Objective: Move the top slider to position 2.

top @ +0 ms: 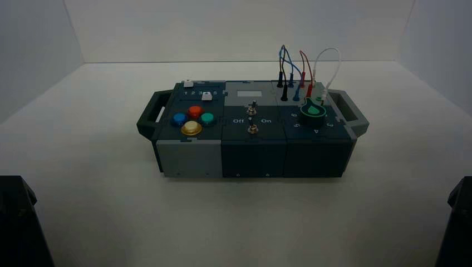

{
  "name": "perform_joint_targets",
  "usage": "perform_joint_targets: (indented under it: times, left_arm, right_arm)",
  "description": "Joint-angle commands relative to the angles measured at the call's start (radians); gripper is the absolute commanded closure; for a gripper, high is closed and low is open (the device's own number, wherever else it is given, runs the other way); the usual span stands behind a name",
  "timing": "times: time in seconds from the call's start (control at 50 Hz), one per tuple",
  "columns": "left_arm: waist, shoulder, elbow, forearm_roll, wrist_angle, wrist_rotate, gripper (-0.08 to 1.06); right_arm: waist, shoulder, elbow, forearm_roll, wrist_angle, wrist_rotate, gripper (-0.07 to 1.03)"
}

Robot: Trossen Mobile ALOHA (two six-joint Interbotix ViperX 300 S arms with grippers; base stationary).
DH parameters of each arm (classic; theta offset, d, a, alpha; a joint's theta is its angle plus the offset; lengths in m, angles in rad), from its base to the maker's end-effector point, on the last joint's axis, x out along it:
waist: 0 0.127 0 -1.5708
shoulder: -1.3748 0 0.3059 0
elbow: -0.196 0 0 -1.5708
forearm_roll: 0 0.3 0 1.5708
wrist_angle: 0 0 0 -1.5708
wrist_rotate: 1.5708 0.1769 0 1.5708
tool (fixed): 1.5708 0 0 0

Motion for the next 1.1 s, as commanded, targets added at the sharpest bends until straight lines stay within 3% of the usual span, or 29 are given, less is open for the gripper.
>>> perform_joint_targets:
  times: [0.02,0.16,0.44,0.6,0.68,0.82,0.92,1.1]
  left_arm:
    - [-0.005,0.023,-0.052,-0.032,0.028,-0.037,1.01]
    - [-0.028,0.060,-0.072,-0.046,0.040,-0.061,1.01]
    - [-0.064,0.178,-0.135,-0.081,0.179,-0.061,1.01]
    - [-0.066,0.261,-0.186,-0.087,0.287,-0.057,1.01]
    - [-0.066,0.290,-0.199,-0.087,0.307,-0.054,1.01]
    - [-0.077,0.334,-0.216,-0.087,0.313,-0.044,1.01]
    - [-0.089,0.362,-0.230,-0.089,0.313,-0.044,1.01]
    - [-0.095,0.420,-0.259,-0.091,0.310,-0.044,1.01]
  right_arm:
    - [0.052,0.005,-0.063,0.005,0.060,-0.005,0.99]
    - [0.115,0.029,-0.117,0.021,0.133,-0.014,0.99]
    - [0.219,0.132,-0.224,0.138,0.275,-0.101,0.99]
    - [0.236,0.173,-0.259,0.195,0.357,-0.169,0.99]
    - [0.238,0.193,-0.275,0.241,0.407,-0.222,0.99]
    - [0.238,0.225,-0.281,0.367,0.459,-0.341,0.99]
    - [0.236,0.245,-0.288,0.403,0.476,-0.376,0.99]
    - [0.238,0.278,-0.316,0.403,0.526,-0.403,0.99]
